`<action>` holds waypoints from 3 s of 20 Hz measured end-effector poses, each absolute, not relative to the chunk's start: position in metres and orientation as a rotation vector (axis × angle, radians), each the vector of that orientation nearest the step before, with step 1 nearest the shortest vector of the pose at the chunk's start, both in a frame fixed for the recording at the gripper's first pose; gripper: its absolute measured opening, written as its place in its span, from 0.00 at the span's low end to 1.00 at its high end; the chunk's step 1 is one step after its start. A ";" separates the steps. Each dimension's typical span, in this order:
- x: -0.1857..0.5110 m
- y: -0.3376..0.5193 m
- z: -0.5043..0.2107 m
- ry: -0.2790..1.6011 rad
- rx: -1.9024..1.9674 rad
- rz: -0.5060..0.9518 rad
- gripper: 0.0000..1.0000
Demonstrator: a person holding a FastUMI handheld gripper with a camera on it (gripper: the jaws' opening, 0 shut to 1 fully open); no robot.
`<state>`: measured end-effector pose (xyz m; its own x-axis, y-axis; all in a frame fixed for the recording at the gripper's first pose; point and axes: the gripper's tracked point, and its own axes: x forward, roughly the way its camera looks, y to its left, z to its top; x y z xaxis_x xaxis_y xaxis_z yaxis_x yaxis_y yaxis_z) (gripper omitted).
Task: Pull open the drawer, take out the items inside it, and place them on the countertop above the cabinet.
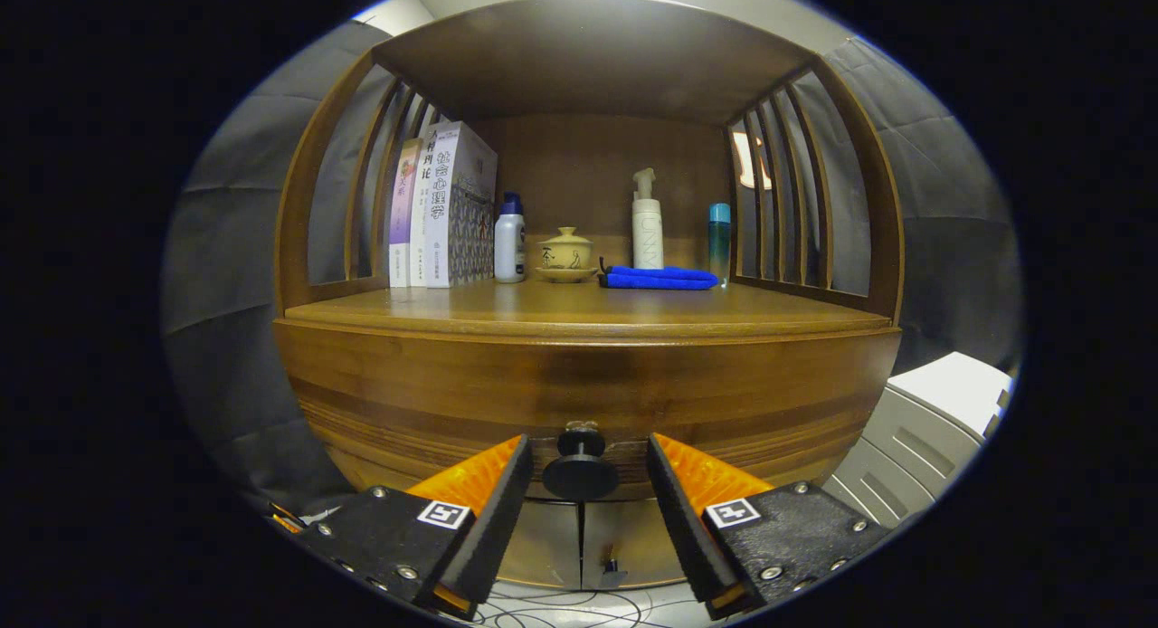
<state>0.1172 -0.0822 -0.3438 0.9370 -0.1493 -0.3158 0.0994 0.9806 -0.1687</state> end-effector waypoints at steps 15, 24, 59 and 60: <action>0.114 -0.078 -0.350 0.316 -0.158 -0.041 0.34; 0.064 -0.075 -0.341 0.338 -0.157 -0.030 0.34; -0.059 -0.050 -0.312 0.379 -0.254 0.023 0.52; -0.061 -0.047 -0.301 0.351 -0.280 0.032 0.60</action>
<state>-0.0609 -0.0468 -0.3008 0.9388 -0.0172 -0.3440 -0.0795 0.9610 -0.2649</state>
